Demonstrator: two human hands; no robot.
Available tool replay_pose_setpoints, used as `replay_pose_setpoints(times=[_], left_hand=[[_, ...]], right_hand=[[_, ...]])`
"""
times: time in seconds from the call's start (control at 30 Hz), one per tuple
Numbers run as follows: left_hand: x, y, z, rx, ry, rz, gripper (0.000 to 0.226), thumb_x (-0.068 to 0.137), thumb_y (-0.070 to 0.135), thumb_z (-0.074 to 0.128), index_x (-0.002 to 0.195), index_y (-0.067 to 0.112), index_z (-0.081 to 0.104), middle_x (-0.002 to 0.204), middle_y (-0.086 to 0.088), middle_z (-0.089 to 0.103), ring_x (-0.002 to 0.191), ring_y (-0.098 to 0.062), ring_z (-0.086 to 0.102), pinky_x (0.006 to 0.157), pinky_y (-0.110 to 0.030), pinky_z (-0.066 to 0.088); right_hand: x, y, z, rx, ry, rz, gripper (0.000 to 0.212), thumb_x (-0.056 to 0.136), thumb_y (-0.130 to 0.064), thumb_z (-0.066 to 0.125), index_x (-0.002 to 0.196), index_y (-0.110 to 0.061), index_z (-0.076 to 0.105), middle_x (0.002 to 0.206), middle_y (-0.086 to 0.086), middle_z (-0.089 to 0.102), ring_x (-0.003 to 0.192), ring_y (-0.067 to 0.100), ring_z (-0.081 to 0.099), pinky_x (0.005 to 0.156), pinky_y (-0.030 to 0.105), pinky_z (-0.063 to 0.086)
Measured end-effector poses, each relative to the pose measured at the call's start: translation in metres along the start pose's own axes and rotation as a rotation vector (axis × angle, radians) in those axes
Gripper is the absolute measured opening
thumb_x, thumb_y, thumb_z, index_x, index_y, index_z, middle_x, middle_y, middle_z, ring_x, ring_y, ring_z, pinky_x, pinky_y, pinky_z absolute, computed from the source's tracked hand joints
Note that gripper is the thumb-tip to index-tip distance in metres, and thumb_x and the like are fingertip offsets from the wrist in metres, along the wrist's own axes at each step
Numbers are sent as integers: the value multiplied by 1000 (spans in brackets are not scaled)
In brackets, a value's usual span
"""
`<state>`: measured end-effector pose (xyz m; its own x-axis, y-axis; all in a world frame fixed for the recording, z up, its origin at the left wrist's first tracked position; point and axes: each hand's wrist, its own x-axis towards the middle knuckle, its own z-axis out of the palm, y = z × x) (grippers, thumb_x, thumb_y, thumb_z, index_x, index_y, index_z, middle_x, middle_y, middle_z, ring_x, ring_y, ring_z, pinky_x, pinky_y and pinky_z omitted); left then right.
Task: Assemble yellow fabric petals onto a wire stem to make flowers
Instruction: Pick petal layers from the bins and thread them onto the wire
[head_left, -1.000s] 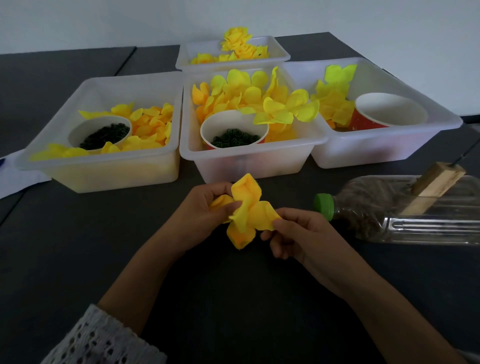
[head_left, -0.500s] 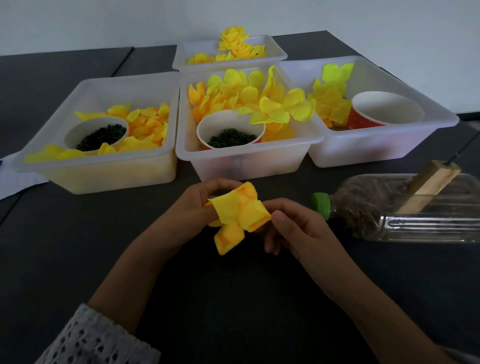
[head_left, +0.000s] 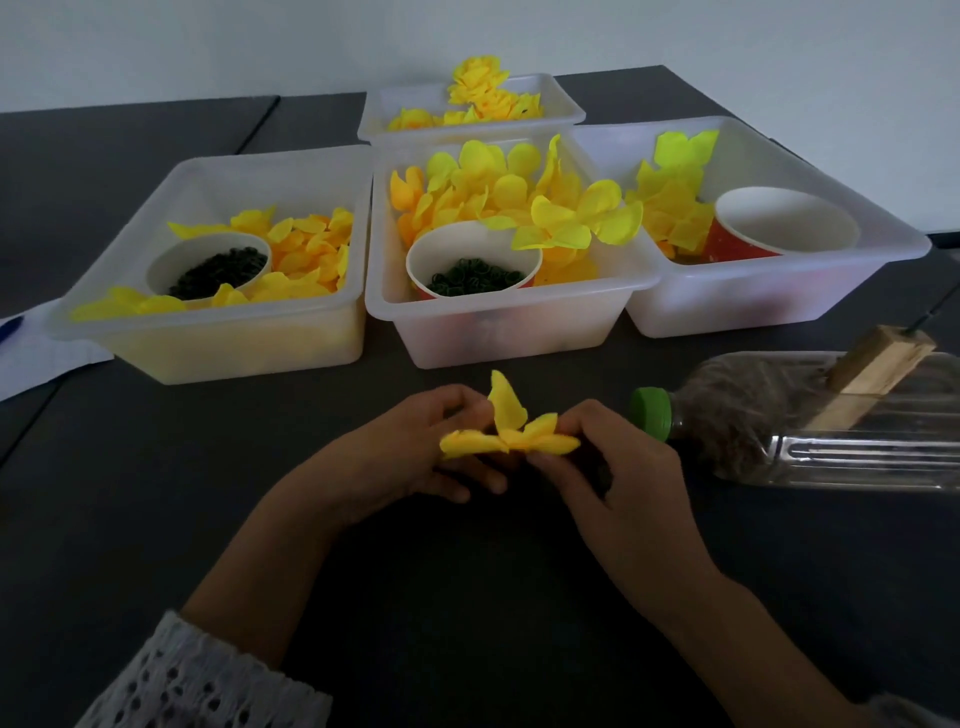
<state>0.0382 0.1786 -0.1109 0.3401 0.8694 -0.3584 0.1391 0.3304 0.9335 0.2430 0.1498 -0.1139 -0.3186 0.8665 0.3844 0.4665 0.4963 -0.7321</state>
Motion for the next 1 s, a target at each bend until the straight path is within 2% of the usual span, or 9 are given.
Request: replay_pose_setpoints(times=[0.07, 0.13, 0.17, 0.23, 0.43, 0.6, 0.7, 0.87, 1.0], left_hand=[[-1, 4, 2, 96, 87, 68, 31, 91, 62, 39, 95, 47, 66, 104, 14, 69, 92, -6, 70, 72, -25, 58], [-4, 7, 3, 299, 205, 204, 42, 83, 72, 27, 95, 49, 60, 113, 10, 65, 93, 5, 63, 86, -16, 51], [-6, 8, 4, 436, 223, 304, 37, 84, 73, 30, 96, 50, 58, 110, 12, 65, 91, 10, 60, 81, -7, 46], [-10, 8, 8, 570, 200, 439, 26, 83, 69, 50, 102, 54, 60, 105, 23, 66, 93, 11, 60, 75, -4, 45], [-2, 2, 22, 409, 204, 311, 28, 79, 47, 68, 105, 35, 67, 100, 21, 70, 93, 3, 66, 74, -14, 52], [1, 0, 23, 169, 237, 227, 29, 70, 45, 68, 94, 30, 69, 93, 21, 73, 85, 3, 68, 63, -5, 48], [-1, 2, 20, 165, 193, 153, 29, 64, 48, 69, 89, 31, 69, 87, 25, 72, 80, 6, 68, 58, -4, 47], [-4, -3, 31, 160, 343, 332, 19, 73, 35, 70, 87, 22, 71, 85, 11, 75, 80, -3, 70, 65, -9, 50], [-7, -1, 38, 184, 369, 411, 13, 77, 31, 68, 82, 18, 69, 80, 7, 73, 75, -4, 69, 66, -12, 51]], right_hand=[[-1, -1, -2, 82, 27, 143, 8, 83, -35, 61, 85, -34, 53, 72, -12, 59, 72, 4, 61, 65, 14, 49], [0, -3, -1, 247, 17, 279, 14, 79, -42, 62, 82, -31, 54, 69, -2, 63, 57, 8, 61, 56, 18, 51], [1, -3, 0, 338, 3, 332, 18, 78, -43, 62, 81, -27, 55, 70, 1, 64, 51, 9, 59, 52, 20, 50], [4, -2, 2, 477, -43, 391, 24, 77, -41, 63, 80, -19, 56, 68, 3, 66, 46, 12, 56, 48, 20, 47], [8, 0, 2, 590, -58, 410, 40, 74, -48, 60, 77, -8, 56, 56, 2, 61, 38, 8, 46, 39, 17, 40], [8, 1, -1, 533, -62, 401, 24, 93, -30, 49, 80, -12, 58, 64, -1, 64, 43, 9, 51, 46, 18, 46], [5, 2, 0, 436, -91, 405, 20, 95, -24, 51, 79, -15, 58, 66, -1, 65, 45, 7, 53, 48, 16, 45], [10, 8, 4, 168, -11, 432, 22, 92, -28, 58, 73, -17, 58, 63, 3, 60, 53, 5, 54, 50, 16, 43], [13, 7, 10, 127, 107, 350, 29, 90, -21, 63, 63, -17, 53, 57, -2, 52, 54, 4, 48, 50, 15, 41]])
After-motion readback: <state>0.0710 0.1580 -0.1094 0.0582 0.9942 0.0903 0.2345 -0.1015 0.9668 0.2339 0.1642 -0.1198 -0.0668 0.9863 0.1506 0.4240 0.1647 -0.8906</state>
